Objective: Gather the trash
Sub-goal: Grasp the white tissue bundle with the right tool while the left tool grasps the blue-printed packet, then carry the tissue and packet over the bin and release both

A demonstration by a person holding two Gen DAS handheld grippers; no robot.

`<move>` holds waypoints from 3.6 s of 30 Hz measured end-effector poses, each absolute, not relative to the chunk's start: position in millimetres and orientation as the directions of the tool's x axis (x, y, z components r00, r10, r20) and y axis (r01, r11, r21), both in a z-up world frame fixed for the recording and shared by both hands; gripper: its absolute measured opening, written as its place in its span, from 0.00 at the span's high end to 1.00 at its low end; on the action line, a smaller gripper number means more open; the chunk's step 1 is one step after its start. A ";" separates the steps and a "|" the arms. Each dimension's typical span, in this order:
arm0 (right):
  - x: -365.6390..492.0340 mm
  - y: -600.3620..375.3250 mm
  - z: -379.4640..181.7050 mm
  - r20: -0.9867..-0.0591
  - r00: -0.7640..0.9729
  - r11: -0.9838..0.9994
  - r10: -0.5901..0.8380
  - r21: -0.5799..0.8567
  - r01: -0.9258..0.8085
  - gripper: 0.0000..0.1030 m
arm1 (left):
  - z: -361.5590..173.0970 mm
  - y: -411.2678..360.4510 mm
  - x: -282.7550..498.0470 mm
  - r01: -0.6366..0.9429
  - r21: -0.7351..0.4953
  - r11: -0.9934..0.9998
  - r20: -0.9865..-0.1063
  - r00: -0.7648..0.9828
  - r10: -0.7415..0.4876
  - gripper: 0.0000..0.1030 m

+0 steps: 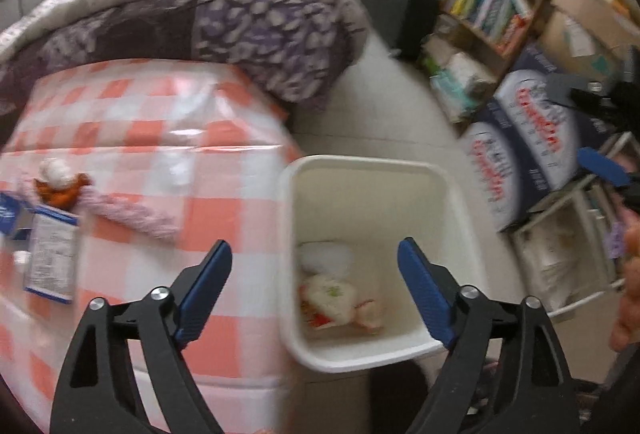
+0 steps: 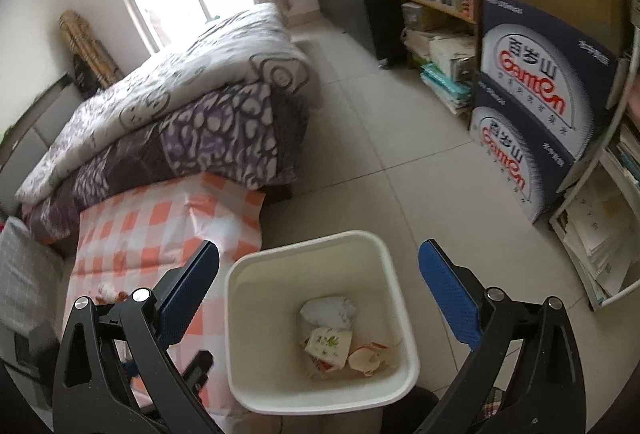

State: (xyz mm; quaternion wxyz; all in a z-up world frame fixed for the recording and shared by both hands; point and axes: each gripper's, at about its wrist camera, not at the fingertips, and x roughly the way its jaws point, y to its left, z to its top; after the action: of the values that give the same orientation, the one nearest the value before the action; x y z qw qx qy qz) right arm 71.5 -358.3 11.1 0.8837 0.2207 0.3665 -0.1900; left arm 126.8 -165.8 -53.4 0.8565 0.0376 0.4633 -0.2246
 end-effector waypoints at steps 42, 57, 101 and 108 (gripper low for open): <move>161.4 -159.5 -41.9 -0.838 0.543 0.972 0.043 0.160 0.171 0.07 | -63.1 87.0 213.2 0.079 0.002 0.997 -0.842 0.537 -0.041 0.46; 193.8 30.7 -89.1 -0.821 0.519 0.951 0.237 0.087 -0.297 0.07 | 7.9 207.8 168.7 -0.188 -0.198 0.962 -0.763 0.645 -0.031 0.45; 161.1 -87.5 -10.2 -0.700 0.693 0.983 0.173 0.163 -0.081 0.62 | 22.5 117.2 170.8 -0.055 -0.168 0.984 -0.718 0.691 -0.084 0.45; 150.8 -133.9 -3.0 -0.700 0.705 0.985 0.115 0.174 0.013 0.62 | 20.9 78.4 170.3 0.004 -0.155 0.988 -0.713 0.692 -0.114 0.45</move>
State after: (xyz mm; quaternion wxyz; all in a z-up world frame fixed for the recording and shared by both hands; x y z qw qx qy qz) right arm 150.8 -133.9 -3.0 0.9195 0.0832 0.3831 0.0278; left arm 170.3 78.4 20.9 0.9171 -0.0705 0.3910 -0.0322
